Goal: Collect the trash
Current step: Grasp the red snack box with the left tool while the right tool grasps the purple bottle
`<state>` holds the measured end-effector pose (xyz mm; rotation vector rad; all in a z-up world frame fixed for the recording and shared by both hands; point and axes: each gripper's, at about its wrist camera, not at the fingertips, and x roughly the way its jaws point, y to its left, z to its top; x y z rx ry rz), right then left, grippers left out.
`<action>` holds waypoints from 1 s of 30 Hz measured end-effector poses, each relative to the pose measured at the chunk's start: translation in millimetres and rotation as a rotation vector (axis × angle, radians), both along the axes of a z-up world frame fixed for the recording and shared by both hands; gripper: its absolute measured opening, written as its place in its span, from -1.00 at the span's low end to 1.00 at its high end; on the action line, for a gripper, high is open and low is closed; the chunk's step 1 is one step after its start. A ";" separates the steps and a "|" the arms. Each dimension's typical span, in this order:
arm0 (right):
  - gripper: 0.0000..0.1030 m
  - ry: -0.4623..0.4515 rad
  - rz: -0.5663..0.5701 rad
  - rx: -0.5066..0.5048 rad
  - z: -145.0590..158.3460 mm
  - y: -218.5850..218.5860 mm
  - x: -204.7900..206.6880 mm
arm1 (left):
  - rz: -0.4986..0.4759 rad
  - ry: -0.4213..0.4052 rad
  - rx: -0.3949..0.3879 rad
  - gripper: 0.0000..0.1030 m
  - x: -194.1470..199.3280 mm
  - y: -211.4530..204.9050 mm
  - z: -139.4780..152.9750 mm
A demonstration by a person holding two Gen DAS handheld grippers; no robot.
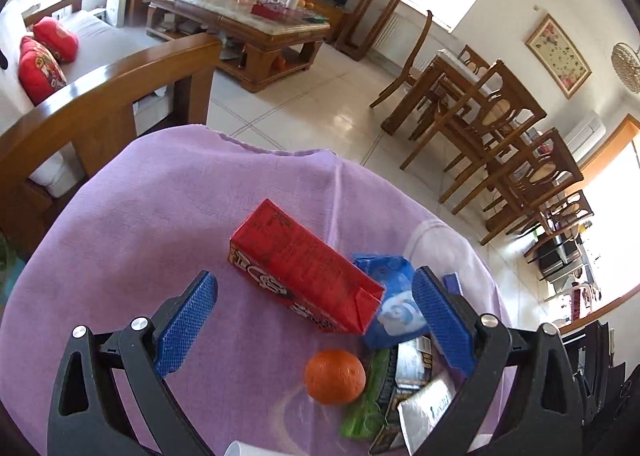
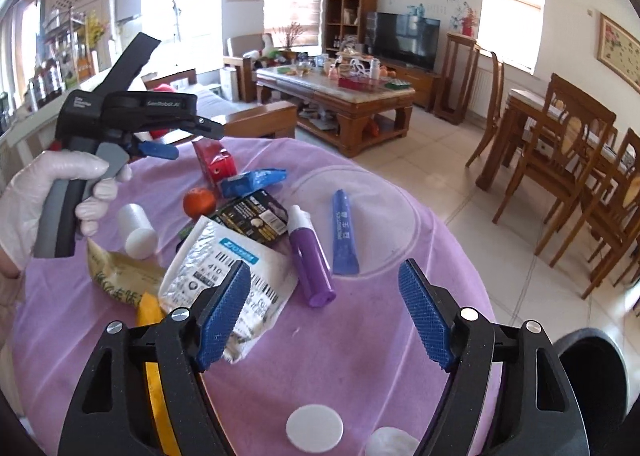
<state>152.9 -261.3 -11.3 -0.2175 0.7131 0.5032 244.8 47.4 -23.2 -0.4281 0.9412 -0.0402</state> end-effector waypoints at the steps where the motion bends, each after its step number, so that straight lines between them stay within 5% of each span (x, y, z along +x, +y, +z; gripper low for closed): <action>1: 0.46 0.016 0.003 -0.006 -4.6 4.0 9.7 | 0.013 0.014 -0.010 0.87 3.3 1.1 -4.0; 5: 0.43 0.083 0.015 -0.028 -25.7 18.7 41.8 | 0.034 0.045 -0.041 0.80 16.3 5.2 -17.8; 6: 0.42 0.098 0.016 -0.033 -32.6 22.5 45.9 | 0.038 0.054 -0.047 0.61 17.2 5.6 -21.1; 14: 0.16 0.161 0.025 -0.064 -55.9 41.4 69.5 | 0.016 0.022 -0.133 0.15 4.8 14.8 -19.5; 18: -0.16 0.207 0.043 -0.042 -63.4 48.3 73.1 | -0.074 -0.018 -0.105 -0.39 -5.4 4.0 -8.4; 24: -0.51 0.213 0.057 -0.041 -60.2 53.2 64.1 | -0.122 -0.039 -0.105 -0.40 -14.2 1.9 -6.0; 30: -0.51 0.164 0.055 0.056 -31.4 40.7 30.8 | -0.157 -0.131 -0.109 -0.40 -41.2 1.5 13.2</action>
